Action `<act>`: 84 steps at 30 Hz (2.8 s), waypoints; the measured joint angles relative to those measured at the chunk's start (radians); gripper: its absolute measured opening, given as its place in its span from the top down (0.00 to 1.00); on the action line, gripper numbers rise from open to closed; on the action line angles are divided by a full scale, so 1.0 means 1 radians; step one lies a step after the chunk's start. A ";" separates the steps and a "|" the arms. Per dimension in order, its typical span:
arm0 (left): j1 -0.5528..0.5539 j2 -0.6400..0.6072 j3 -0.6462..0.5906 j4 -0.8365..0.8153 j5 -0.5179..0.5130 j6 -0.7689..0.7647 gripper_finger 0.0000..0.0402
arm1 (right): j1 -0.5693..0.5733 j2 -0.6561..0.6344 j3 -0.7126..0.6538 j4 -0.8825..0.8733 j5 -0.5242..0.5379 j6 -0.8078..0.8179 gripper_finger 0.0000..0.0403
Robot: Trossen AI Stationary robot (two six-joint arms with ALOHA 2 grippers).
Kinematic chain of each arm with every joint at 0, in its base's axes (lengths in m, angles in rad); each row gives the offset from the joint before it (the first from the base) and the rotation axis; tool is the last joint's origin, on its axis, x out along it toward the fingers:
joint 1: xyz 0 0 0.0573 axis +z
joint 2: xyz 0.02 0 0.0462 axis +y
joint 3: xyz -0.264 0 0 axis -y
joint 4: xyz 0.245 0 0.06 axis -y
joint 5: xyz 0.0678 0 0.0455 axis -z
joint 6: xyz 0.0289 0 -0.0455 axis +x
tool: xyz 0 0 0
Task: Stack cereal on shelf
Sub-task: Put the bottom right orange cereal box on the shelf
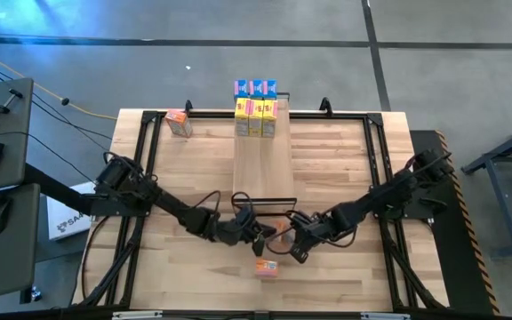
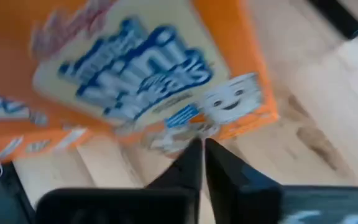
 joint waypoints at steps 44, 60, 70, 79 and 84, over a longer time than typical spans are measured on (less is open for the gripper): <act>-0.092 -0.019 0.050 -0.642 -0.051 -0.508 1.00 | 0.095 -0.123 -0.002 -0.092 0.270 0.007 1.00; -0.114 -0.074 0.037 -0.786 -0.163 -0.574 1.00 | 0.097 -0.122 -0.002 -0.082 0.287 -0.006 1.00; -0.070 -0.061 0.034 -0.791 -0.231 -0.550 1.00 | 0.092 -0.122 -0.002 -0.041 0.286 -0.060 1.00; -0.061 -0.015 0.033 -0.656 -0.073 -0.440 1.00 | 0.094 -0.122 -0.002 -0.024 0.270 -0.079 1.00; -0.088 -0.018 0.034 -0.611 -0.046 -0.441 1.00 | 0.107 -0.128 -0.002 -0.030 0.257 -0.079 1.00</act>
